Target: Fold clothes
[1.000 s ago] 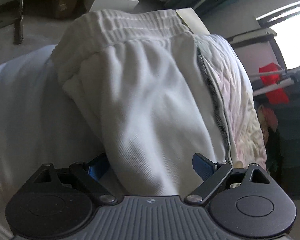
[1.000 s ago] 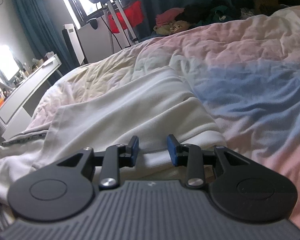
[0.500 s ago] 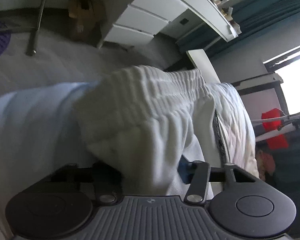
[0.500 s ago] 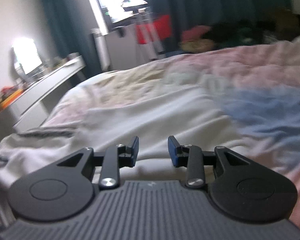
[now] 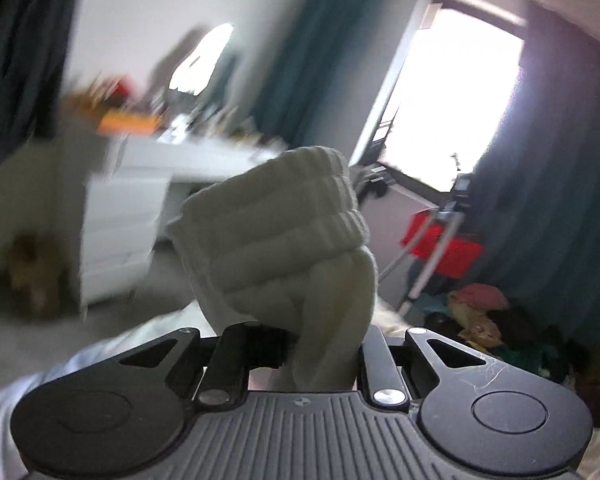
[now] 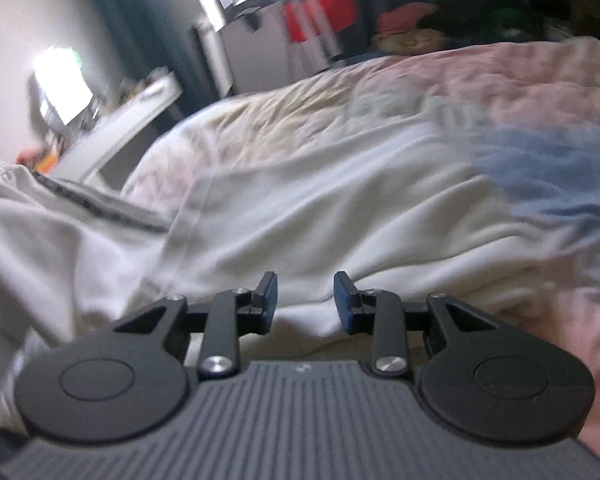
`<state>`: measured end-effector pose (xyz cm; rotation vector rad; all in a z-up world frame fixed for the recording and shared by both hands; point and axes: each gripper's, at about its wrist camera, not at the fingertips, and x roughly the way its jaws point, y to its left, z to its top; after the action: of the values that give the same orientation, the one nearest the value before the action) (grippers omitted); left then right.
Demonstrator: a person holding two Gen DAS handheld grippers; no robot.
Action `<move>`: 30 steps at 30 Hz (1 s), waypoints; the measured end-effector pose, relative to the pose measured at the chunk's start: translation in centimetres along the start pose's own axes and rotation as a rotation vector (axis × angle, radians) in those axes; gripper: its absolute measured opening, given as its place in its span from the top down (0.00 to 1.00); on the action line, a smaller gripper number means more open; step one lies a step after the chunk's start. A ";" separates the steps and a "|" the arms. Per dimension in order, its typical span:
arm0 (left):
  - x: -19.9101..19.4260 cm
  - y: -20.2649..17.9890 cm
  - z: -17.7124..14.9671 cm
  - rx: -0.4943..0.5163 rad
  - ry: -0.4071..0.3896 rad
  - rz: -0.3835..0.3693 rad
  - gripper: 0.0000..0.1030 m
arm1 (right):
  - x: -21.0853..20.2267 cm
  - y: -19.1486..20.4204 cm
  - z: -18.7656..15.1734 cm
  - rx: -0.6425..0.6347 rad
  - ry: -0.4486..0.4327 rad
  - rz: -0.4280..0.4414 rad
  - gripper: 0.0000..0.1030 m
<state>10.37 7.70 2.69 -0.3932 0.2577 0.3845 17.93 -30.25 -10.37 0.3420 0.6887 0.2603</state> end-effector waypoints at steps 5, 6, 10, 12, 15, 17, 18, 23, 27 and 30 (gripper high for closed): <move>-0.9 -13.3 -4.1 0.126 -0.098 -0.068 0.84 | -2.9 -3.9 1.7 0.128 -0.088 -0.058 0.65; -0.8 -15.7 -5.5 0.147 -0.113 -0.085 0.84 | -3.2 -4.8 1.9 0.166 -0.098 -0.066 0.65; -0.8 -24.0 -12.5 0.267 -0.152 -0.146 0.84 | -4.0 -8.2 2.6 0.307 -0.132 -0.086 0.65; 0.0 -26.9 -17.9 0.383 -0.101 -0.189 0.83 | -4.1 -9.6 2.8 0.356 -0.135 -0.084 0.65; 2.4 -29.3 -25.6 0.597 0.110 -0.238 0.82 | -4.1 -11.3 2.8 0.423 -0.138 -0.076 0.65; 3.2 -29.0 -27.7 0.637 0.164 -0.255 0.80 | -3.8 -12.1 2.7 0.457 -0.131 -0.051 0.65; 3.5 -28.9 -28.6 0.657 0.188 -0.264 0.77 | -3.6 -12.3 2.6 0.470 -0.127 -0.034 0.65; 4.1 -27.6 -26.2 0.724 0.289 -0.352 0.47 | -2.4 -13.1 2.1 0.595 -0.098 0.165 0.65; 3.3 -24.3 -23.4 0.711 0.357 -0.405 0.11 | -2.6 -12.7 2.1 0.654 -0.131 0.269 0.38; 4.3 -20.2 -20.5 0.713 0.383 -0.435 0.11 | -3.8 -11.9 1.8 0.645 -0.175 0.269 0.13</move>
<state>19.04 -16.73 -10.48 0.1905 0.6424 -0.2248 17.69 -42.79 -11.52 1.0657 0.5390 0.2546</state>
